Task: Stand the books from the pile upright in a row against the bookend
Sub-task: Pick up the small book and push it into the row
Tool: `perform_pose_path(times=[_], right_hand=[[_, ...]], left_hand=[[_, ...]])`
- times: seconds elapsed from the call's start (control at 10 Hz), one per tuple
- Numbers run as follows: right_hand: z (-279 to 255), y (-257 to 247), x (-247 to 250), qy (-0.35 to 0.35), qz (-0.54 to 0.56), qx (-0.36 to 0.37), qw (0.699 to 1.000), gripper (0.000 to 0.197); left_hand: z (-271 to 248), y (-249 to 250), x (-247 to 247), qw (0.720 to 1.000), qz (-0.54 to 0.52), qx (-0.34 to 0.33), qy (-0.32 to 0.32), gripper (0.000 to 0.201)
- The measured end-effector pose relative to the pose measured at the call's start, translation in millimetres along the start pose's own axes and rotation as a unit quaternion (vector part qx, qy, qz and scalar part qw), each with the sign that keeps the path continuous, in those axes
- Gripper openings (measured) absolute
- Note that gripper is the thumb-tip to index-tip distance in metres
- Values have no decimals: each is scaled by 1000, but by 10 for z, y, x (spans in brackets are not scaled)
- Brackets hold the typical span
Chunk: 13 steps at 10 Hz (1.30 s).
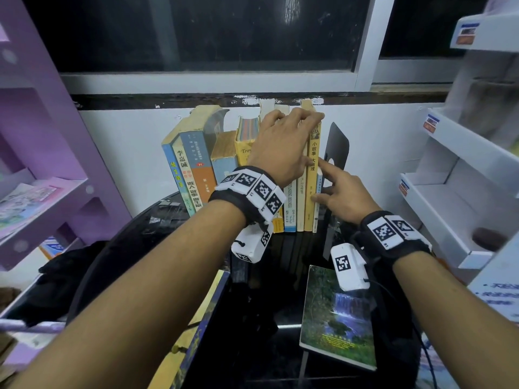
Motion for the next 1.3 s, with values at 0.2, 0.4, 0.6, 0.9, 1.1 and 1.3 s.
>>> perform_pose_path(times=[0.2, 0.4, 0.6, 0.9, 1.1, 1.3], right_hand=[[-3, -10, -12, -8, 10, -4, 1000, 85], [-10, -27, -16, -22, -2, -2, 1000, 87], [-33, -29, -28, -28, -15, -9, 999, 90], [-52, -45, -25, -24, -30, -15, 999, 89], [-51, -59, -18, -18, -52, -18, 998, 86], [-28, -77, -18, -20, -75, -20, 997, 86]], left_hand=[[4, 7, 0, 1000, 1, 1, 1, 76], [4, -1, -5, 1000, 5, 1, 1, 76], [2, 7, -1, 1000, 5, 2, 1, 76], [-4, 17, 16, 1000, 9, 5, -3, 76], [-9, 23, 29, 1000, 9, 5, -5, 76], [-12, 33, 30, 1000, 15, -2, -7, 77]])
Point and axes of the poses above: each hand's wrist, its own z-axis towards the middle knuckle, its own x-axis out of the back of the hand, y = z × x, the point moved 7 cm from there along z, towards the middle knuckle, and after that the axes turned 1 degree about z, right-handed, at the moved point
